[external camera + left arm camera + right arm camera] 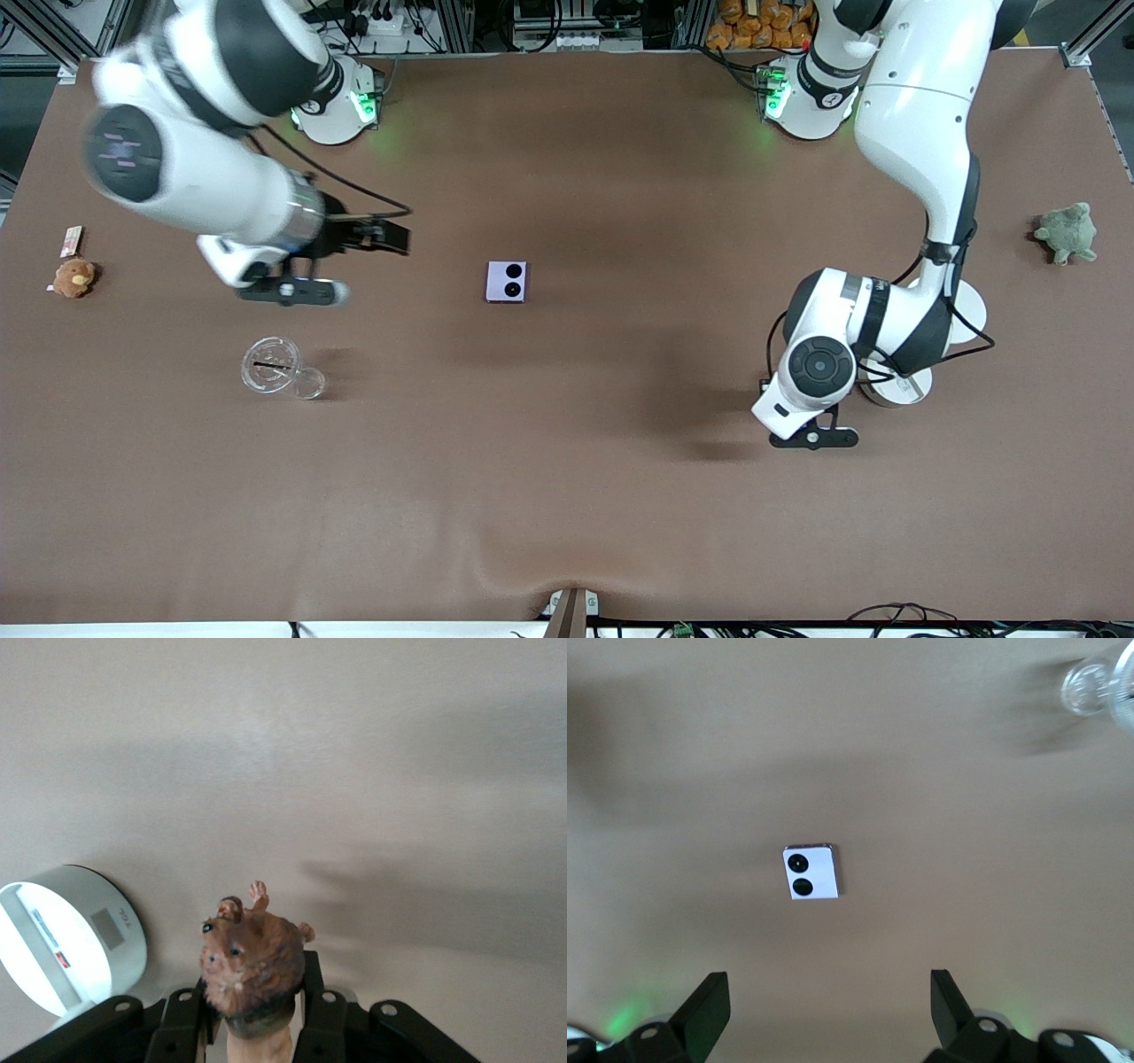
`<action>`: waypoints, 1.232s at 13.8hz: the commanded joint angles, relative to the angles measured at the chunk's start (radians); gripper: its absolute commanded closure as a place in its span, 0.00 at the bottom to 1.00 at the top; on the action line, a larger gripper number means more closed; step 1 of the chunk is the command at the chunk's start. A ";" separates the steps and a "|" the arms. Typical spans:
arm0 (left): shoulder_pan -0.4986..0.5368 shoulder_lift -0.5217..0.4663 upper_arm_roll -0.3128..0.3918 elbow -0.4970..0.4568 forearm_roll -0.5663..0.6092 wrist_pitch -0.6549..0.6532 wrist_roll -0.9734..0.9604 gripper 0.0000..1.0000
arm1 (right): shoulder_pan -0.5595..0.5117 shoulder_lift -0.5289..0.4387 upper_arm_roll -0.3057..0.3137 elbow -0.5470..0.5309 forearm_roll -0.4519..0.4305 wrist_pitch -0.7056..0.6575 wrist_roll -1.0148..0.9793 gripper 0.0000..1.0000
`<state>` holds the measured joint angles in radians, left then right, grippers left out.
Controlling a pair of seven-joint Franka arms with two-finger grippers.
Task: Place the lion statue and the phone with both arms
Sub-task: 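Carry the lion toward the white lamp while the right gripper reaches the phone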
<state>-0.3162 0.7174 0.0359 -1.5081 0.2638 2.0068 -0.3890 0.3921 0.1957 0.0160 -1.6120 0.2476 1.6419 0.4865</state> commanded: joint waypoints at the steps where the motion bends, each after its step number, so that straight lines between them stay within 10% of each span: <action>1: 0.020 0.017 -0.007 -0.006 0.029 -0.003 0.044 0.98 | 0.065 -0.038 -0.007 -0.141 -0.030 0.119 0.052 0.00; 6: 0.055 0.033 -0.007 -0.024 0.034 -0.005 0.099 0.85 | 0.129 -0.033 -0.005 -0.305 -0.031 0.336 0.057 0.00; 8: 0.058 0.033 -0.007 -0.024 0.035 -0.003 0.130 0.00 | 0.165 -0.025 -0.005 -0.394 -0.031 0.471 0.057 0.00; 17: 0.066 -0.227 -0.018 -0.012 -0.110 -0.082 0.145 0.00 | 0.293 0.142 -0.005 -0.534 -0.034 0.846 0.057 0.00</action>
<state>-0.2587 0.6127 0.0288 -1.4934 0.2121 1.9665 -0.2582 0.6576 0.2985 0.0175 -2.1422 0.2306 2.4288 0.5271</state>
